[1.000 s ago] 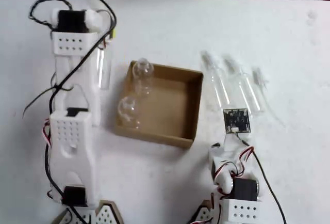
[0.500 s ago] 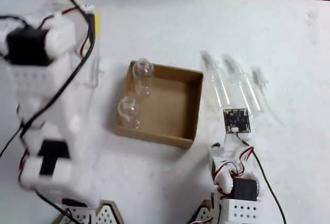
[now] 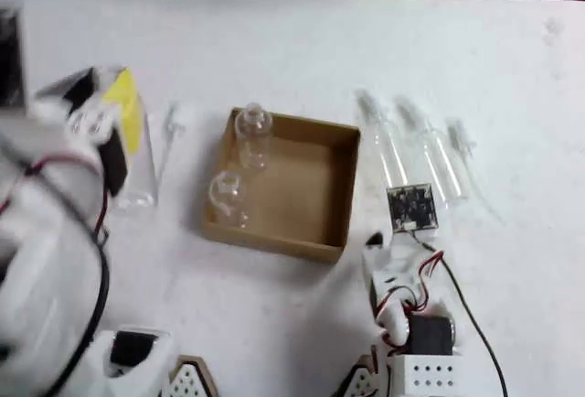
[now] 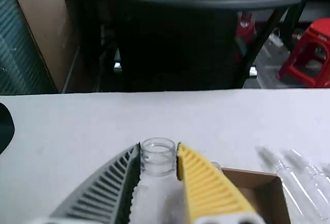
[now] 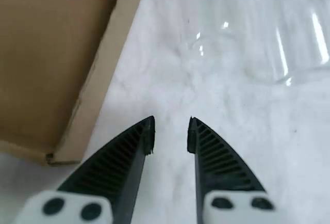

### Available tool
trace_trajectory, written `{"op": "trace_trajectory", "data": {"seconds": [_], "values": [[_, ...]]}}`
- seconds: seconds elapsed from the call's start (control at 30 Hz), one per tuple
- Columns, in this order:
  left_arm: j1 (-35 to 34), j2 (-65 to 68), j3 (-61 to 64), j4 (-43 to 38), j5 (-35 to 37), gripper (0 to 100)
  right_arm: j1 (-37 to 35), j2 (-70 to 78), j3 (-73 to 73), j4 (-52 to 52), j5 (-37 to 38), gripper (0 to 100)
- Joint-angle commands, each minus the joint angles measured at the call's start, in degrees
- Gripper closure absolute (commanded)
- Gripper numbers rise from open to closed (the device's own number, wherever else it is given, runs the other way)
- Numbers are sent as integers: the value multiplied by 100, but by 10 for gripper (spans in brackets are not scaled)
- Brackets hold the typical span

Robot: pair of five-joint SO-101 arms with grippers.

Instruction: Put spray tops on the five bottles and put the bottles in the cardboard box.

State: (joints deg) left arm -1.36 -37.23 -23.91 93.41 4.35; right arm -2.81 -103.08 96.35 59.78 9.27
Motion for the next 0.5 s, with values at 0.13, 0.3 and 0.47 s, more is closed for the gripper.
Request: {"op": "trace_trajectory", "data": {"seconds": [0.13, 0.3, 0.47], "values": [[31, -1569, 2163, -941, 176, 979, 611, -40, 44, -2396, 88, 907], [57, -2730, 3587, -1934, 571, 979, 1121, -40, 35, -3354, 88, 912], [66, -3846, 5116, -2901, 756, 979, 998, -4, -888, -2369, 97, 985]]}}
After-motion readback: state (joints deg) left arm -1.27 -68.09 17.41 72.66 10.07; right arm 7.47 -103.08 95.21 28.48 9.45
